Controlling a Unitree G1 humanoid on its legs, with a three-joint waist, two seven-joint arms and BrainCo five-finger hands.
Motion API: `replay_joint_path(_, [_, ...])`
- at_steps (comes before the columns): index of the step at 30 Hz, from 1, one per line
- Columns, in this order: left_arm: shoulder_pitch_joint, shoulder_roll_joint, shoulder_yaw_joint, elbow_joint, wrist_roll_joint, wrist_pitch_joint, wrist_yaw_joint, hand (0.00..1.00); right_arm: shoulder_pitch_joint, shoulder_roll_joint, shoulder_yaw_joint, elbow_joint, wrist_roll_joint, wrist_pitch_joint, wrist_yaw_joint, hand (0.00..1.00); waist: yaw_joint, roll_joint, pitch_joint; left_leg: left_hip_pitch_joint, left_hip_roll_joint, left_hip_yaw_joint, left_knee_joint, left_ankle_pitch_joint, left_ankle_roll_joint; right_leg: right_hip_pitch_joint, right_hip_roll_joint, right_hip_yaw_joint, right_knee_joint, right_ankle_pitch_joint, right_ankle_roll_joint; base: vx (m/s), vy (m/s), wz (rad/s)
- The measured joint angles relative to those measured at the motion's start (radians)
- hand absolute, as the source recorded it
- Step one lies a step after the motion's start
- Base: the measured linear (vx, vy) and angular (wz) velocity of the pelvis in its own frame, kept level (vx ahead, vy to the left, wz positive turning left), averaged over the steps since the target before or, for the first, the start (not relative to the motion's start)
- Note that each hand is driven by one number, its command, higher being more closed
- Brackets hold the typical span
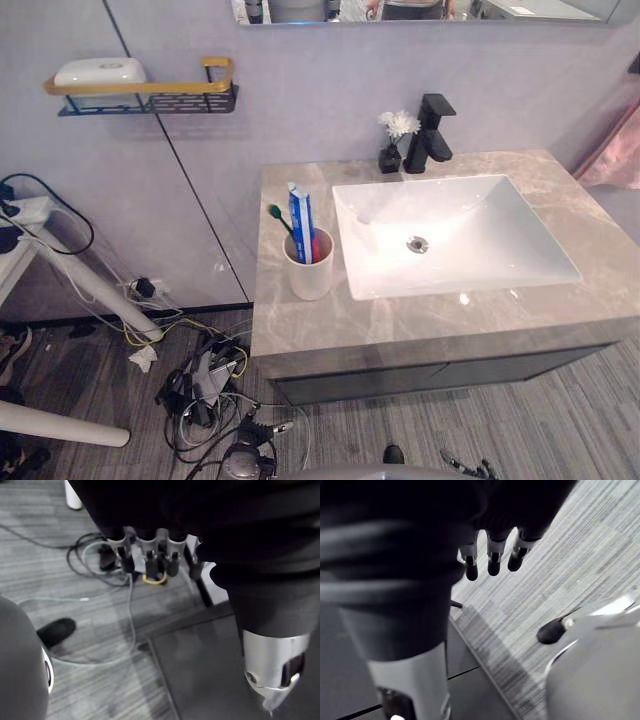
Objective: Organize washtable
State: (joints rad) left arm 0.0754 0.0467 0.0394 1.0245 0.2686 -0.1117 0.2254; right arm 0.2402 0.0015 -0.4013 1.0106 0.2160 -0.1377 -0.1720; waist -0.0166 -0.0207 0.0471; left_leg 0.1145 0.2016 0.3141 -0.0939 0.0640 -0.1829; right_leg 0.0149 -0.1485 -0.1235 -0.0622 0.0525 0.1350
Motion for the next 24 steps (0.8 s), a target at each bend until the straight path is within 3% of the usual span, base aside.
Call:
replay_joint_path(5, [0.000,0.005,0.094,0.043,-0.227,0.003,-0.021,0.00,-0.018,-0.014,-0.039,0.061,0.004,0.041,0.021,0.00,0.000,0.006,0.007,0.015,-0.006,-0.022,0.001,-0.005,0.002,0.027,-0.008,-0.035,-0.003,-0.003,0.000,0.06,0.006,0.15])
replay_joint_path(7, [0.001,0.002,0.119,0.043,-0.282,0.003,-0.032,0.00,-0.020,-0.020,-0.037,0.061,0.004,0.041,0.025,0.00,0.000,0.012,0.011,0.016,-0.008,-0.030,0.001,-0.005,0.002,0.036,-0.010,-0.047,-0.005,-0.003,0.000,0.00,0.002,0.14])
replay_joint_path(14, [0.013,-0.012,0.245,0.009,-0.680,-0.024,-0.039,0.00,-0.022,-0.036,0.005,0.061,0.004,0.038,0.041,0.00,0.000,0.018,0.015,0.025,-0.008,-0.047,-0.001,-0.005,0.003,0.056,-0.012,-0.071,-0.016,-0.011,0.000,-0.04,-0.008,0.07])
replay_joint_path(16, [0.023,-0.025,0.335,-0.116,-0.811,-0.050,-0.021,0.00,-0.021,-0.036,0.009,0.062,0.004,0.037,0.041,0.00,0.000,0.017,0.014,0.010,-0.008,-0.056,-0.004,-0.007,0.006,0.054,-0.013,-0.084,-0.018,-0.015,-0.007,-0.03,-0.008,0.16])
replay_joint_path(18, [0.048,-0.037,0.381,-0.264,-0.872,-0.089,-0.006,0.00,-0.021,-0.036,0.013,0.062,0.004,0.034,0.040,0.00,0.001,0.017,0.013,0.004,-0.008,-0.061,-0.005,-0.008,0.008,0.054,-0.013,-0.088,-0.019,-0.015,-0.007,0.01,-0.007,0.10])
replay_joint_path(24, [0.061,-0.046,0.463,-0.711,-0.882,-0.188,0.046,0.00,-0.019,-0.053,0.056,0.061,0.004,0.030,0.042,0.00,0.017,0.024,0.003,-0.004,-0.008,-0.076,0.001,-0.005,0.005,0.058,-0.013,-0.103,-0.025,-0.012,-0.002,0.07,-0.006,0.07])
